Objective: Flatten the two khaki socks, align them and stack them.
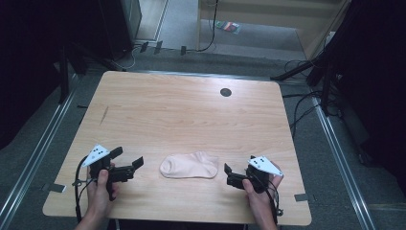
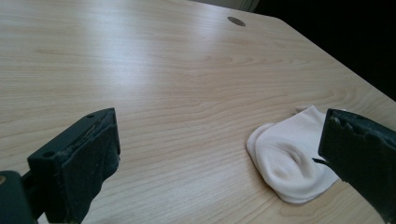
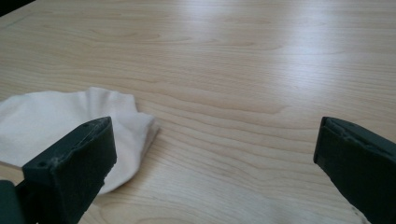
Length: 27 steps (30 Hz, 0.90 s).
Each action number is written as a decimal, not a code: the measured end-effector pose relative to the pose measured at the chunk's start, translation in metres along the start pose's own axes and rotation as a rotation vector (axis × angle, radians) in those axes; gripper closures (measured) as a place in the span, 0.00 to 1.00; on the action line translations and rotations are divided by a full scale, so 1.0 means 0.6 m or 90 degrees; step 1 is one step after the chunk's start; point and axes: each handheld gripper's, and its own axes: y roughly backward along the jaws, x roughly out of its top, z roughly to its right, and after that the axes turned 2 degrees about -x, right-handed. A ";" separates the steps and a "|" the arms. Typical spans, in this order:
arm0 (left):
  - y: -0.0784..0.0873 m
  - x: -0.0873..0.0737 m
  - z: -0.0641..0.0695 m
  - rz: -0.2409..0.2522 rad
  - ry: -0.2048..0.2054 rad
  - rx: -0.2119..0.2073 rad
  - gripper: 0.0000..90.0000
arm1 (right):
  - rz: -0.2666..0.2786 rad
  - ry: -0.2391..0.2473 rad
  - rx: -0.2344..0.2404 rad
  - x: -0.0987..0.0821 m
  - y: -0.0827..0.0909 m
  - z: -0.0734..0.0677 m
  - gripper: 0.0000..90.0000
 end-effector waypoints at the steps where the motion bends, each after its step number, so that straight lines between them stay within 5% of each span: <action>1: 0.004 -0.001 -0.003 0.000 -0.001 0.002 0.00 | 0.000 0.000 -0.001 -0.001 0.003 0.003 0.00; 16: 0.074 -0.018 -0.071 0.004 -0.003 0.068 0.00 | -0.001 -0.006 -0.044 -0.023 0.039 0.074 0.00; 27: 0.116 -0.041 -0.117 -0.004 -0.011 0.103 0.00 | -0.012 -0.042 -0.075 -0.053 0.069 0.138 0.00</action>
